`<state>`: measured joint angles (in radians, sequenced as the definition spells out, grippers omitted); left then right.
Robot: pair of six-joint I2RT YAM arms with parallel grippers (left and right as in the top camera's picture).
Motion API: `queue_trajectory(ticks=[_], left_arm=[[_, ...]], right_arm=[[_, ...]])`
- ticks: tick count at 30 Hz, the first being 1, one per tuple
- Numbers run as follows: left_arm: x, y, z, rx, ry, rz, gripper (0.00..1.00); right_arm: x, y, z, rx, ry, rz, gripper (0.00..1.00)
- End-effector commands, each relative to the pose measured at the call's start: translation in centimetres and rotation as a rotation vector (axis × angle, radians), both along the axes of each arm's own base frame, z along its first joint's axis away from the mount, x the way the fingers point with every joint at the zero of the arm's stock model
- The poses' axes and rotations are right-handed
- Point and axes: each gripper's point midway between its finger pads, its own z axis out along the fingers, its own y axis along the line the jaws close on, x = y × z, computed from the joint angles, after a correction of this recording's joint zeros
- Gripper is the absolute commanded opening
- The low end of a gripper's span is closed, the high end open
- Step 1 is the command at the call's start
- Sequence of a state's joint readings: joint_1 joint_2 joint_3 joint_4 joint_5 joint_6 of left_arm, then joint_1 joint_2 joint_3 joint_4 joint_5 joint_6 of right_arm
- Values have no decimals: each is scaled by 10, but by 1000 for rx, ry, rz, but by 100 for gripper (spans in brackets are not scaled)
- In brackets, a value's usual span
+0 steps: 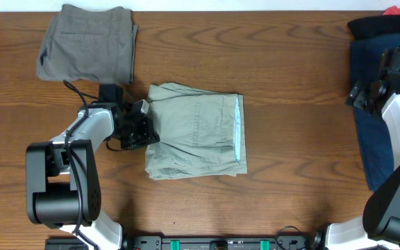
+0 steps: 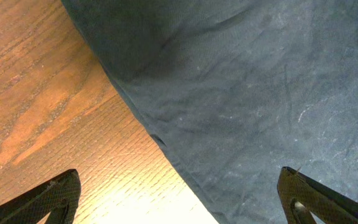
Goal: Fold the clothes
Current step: 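Grasp the folded khaki shorts' left edge and drag them to the top-left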
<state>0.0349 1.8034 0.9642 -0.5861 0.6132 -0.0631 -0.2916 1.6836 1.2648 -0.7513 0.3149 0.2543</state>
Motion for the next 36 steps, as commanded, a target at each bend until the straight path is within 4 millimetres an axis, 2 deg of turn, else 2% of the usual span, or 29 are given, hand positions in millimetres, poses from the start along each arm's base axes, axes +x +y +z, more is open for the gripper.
queue_trajectory(ticks=[1,11,16,20,26,30,36], left_arm=[[24,1,17,11,-39,11,6],[103,7,102,42,-272,18,6],[137,27,137,162,-398,52,6],[157,40,160,238,-477,83,6],[183,49,198,290,-626,76,6],[198,65,221,369,-707,108,6],[212,85,236,457,-778,145,6]], right_arm=[[-2,-4,4,-20,0,-3,99],[-2,-4,4,-20,0,-3,99],[-2,-4,4,-20,0,-3,99],[-2,-4,4,-20,0,-3,99],[-2,-4,4,-20,0,-3,99],[-2,-4,4,-20,0,-3,99],[-2,-4,4,-20,0,-3,99]])
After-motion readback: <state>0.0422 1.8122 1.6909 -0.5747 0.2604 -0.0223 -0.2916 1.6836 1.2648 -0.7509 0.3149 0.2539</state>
